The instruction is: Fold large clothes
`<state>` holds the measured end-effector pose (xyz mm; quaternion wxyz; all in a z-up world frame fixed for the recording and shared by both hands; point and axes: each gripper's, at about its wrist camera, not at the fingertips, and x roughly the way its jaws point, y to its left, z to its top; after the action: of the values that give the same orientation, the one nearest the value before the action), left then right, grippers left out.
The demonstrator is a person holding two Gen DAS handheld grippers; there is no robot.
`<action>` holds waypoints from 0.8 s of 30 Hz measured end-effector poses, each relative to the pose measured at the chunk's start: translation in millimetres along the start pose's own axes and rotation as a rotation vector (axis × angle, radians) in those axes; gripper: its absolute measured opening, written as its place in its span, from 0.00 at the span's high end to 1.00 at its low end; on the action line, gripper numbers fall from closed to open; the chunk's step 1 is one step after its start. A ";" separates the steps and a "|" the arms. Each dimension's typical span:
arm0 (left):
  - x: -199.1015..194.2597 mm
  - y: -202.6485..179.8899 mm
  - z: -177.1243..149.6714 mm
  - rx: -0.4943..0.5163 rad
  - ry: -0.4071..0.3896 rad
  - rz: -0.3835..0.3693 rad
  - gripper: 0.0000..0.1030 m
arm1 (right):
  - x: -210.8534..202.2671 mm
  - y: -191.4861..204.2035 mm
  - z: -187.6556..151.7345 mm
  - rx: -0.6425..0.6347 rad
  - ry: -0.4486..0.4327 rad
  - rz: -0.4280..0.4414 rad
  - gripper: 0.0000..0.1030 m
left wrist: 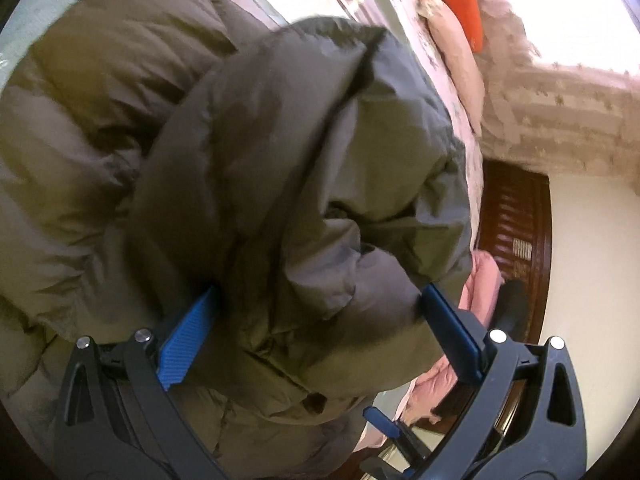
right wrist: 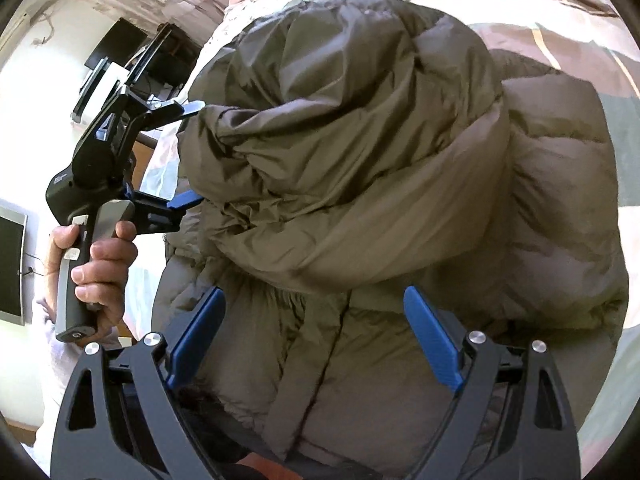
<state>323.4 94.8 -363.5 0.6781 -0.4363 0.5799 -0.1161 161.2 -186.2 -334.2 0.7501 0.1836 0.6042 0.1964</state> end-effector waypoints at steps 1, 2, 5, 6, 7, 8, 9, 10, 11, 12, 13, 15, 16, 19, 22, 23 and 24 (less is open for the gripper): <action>4.1 -1.8 -0.4 0.018 0.004 0.007 0.05 | 0.1 0.2 0.5 0.001 0.001 -0.006 0.12; 8.4 -5.8 -2.8 0.055 0.012 0.032 0.27 | 0.1 -0.7 0.8 0.005 0.000 -0.010 0.12; 17.1 -17.3 -10.5 0.131 0.055 0.069 0.64 | -5.0 -5.6 3.6 0.035 -0.029 -0.008 0.12; 18.1 -22.2 -15.5 0.162 0.063 0.079 0.68 | -7.5 -7.9 4.8 0.049 -0.043 -0.004 0.12; 19.9 -27.6 -20.8 0.196 0.078 0.097 0.69 | -13.0 -12.3 6.6 0.075 -0.069 0.012 0.12; 21.1 -31.0 -25.7 0.216 0.090 0.109 0.70 | -16.4 -15.0 7.6 0.092 -0.085 0.026 0.12; 22.1 -34.4 -30.8 0.232 0.103 0.120 0.70 | -21.5 -18.6 8.7 0.113 -0.110 0.045 0.12; 23.0 -37.5 -38.8 0.254 0.120 0.134 0.70 | -28.8 -22.9 9.6 0.139 -0.146 0.071 0.12; 23.5 -39.6 -43.6 0.269 0.130 0.140 0.70 | -34.7 -25.8 10.1 0.157 -0.178 0.098 0.12; 24.7 -41.6 -51.1 0.293 0.148 0.146 0.70 | -39.4 -27.5 9.8 0.170 -0.205 0.128 0.12; 28.0 -45.6 -61.0 0.333 0.171 0.157 0.70 | -46.2 -29.7 9.6 0.188 -0.245 0.172 0.12; 38.4 -52.3 -78.6 0.418 0.210 0.203 0.70 | -60.3 -29.5 7.9 0.195 -0.333 0.244 0.12; 44.5 -50.8 -89.2 0.453 0.232 0.232 0.70 | -65.7 -27.1 7.8 0.181 -0.367 0.260 0.12; 64.6 -40.1 -119.8 0.524 0.322 0.312 0.70 | -61.0 -17.7 10.2 0.119 -0.343 0.220 0.12; 67.4 -27.4 -125.1 0.525 0.350 0.335 0.70 | -27.2 -16.4 11.1 0.099 -0.212 0.128 0.12; 67.6 -20.1 -124.0 0.508 0.360 0.341 0.70 | -9.8 -18.4 9.1 0.102 -0.144 0.071 0.12; 68.5 -12.4 -122.9 0.494 0.371 0.349 0.70 | 4.1 -21.0 7.2 0.105 -0.085 0.025 0.12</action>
<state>239.1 -14.1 -394.8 0.6559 -0.1251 0.7134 -0.2126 170.6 -202.4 -346.9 0.7620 0.2387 0.5788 0.1657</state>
